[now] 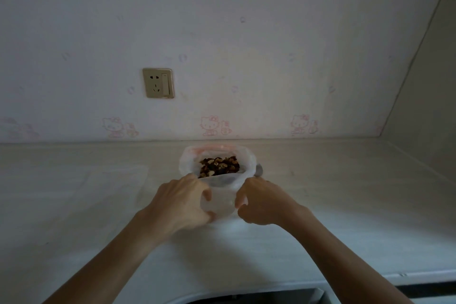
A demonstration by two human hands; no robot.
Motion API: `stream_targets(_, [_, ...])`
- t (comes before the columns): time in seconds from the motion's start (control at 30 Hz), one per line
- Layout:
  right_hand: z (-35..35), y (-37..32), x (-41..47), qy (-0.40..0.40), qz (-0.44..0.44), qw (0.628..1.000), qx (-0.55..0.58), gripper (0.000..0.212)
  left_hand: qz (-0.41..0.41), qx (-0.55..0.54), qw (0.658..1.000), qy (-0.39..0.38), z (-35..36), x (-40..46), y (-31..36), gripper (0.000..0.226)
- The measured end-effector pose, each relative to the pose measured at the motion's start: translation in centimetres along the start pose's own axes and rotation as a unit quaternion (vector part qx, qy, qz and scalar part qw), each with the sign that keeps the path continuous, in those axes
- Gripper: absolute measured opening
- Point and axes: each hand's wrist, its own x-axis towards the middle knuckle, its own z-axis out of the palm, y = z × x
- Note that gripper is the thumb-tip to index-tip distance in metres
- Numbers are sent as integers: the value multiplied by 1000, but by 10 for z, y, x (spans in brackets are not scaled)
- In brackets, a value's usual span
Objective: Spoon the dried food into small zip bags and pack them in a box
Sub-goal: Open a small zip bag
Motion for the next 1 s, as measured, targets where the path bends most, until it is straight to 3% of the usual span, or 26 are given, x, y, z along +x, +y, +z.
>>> stream_targets(0.17, [11,8,10,16,-35,999,-23,21,-19,-66,993,-95,12,17,-14,56])
stream_targets(0.3, [17,18,14,15,-39,999,24,21,-20,-151,983,-102,23,25,-28,63])
stream_targets(0.43, [26,25,18,50,-51,996,61,16,2,-237,971,-8,40,24,-35,59])
stream_targets(0.57, [24,32,17,62,-75,988,122,13,33,-362,924,120,52,19,-39,56])
stream_targets(0.67, [12,47,10,118,-75,968,206,5,27,-412,894,174,54,18,-46,52])
stream_targets(0.8, [9,61,15,231,37,956,176,17,-22,-444,869,217,51,24,-57,36])
stream_targets(0.9, [15,61,26,190,146,961,136,28,-63,-424,857,286,54,39,-63,11])
stream_targets(1.0, [22,53,40,158,181,965,105,29,-104,-410,839,341,59,57,-59,17])
